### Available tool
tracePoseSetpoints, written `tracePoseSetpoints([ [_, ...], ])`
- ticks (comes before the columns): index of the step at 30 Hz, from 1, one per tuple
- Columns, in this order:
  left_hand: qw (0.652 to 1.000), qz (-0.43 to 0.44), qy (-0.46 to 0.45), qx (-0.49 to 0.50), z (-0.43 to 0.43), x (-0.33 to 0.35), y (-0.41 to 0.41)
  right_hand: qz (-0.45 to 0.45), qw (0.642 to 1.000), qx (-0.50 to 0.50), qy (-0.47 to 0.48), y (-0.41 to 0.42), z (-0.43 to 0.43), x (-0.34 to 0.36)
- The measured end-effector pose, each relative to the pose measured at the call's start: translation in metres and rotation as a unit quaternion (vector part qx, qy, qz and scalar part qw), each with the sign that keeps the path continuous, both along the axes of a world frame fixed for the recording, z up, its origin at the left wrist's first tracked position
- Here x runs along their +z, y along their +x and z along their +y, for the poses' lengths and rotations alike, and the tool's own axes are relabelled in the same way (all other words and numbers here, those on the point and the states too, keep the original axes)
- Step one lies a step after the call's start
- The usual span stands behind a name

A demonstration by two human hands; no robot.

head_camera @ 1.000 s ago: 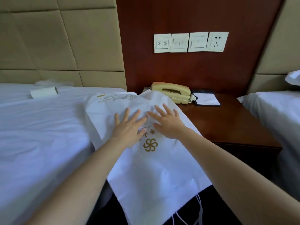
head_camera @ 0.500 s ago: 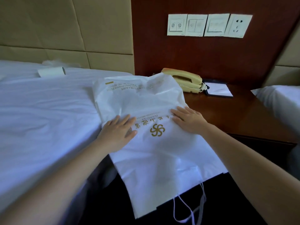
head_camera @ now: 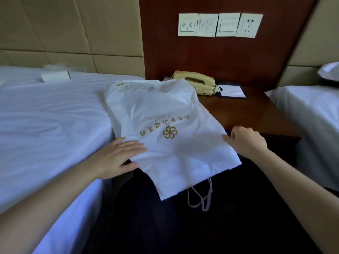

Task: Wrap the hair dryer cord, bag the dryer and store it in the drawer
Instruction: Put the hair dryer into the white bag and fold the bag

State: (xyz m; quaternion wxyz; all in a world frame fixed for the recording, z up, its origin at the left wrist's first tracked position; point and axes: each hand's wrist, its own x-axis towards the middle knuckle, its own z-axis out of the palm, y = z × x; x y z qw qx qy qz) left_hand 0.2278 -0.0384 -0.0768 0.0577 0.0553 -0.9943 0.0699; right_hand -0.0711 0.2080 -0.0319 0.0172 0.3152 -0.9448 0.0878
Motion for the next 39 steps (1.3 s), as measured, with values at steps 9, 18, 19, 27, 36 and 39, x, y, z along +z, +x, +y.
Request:
tracePoseSetpoints([
  [9,0.991,-0.020,0.120,0.055,0.016,0.010,-0.021,-0.453,0.877,0.027,-0.155,-0.031,0.008,-0.026],
  [18,0.892,0.178,0.395,0.127,0.021,0.004,-0.022,-0.568,0.726,0.075,-0.382,-0.037,0.013,0.009],
  [19,0.877,0.191,0.418,0.139,0.024,0.004,-0.022,-0.589,0.691,0.080,-0.411,-0.035,0.011,0.013],
  [27,0.774,0.271,0.548,0.167,0.028,-0.001,-0.037,-0.663,0.437,0.107,-0.599,-0.008,-0.022,0.035],
  [36,0.580,0.375,0.696,0.196,0.021,0.022,-0.061,-0.642,0.357,0.095,-0.672,-0.001,-0.100,0.060],
  [39,0.546,0.408,0.700,0.213,0.023,0.043,-0.069,-0.629,0.381,0.057,-0.675,-0.003,-0.131,0.071],
])
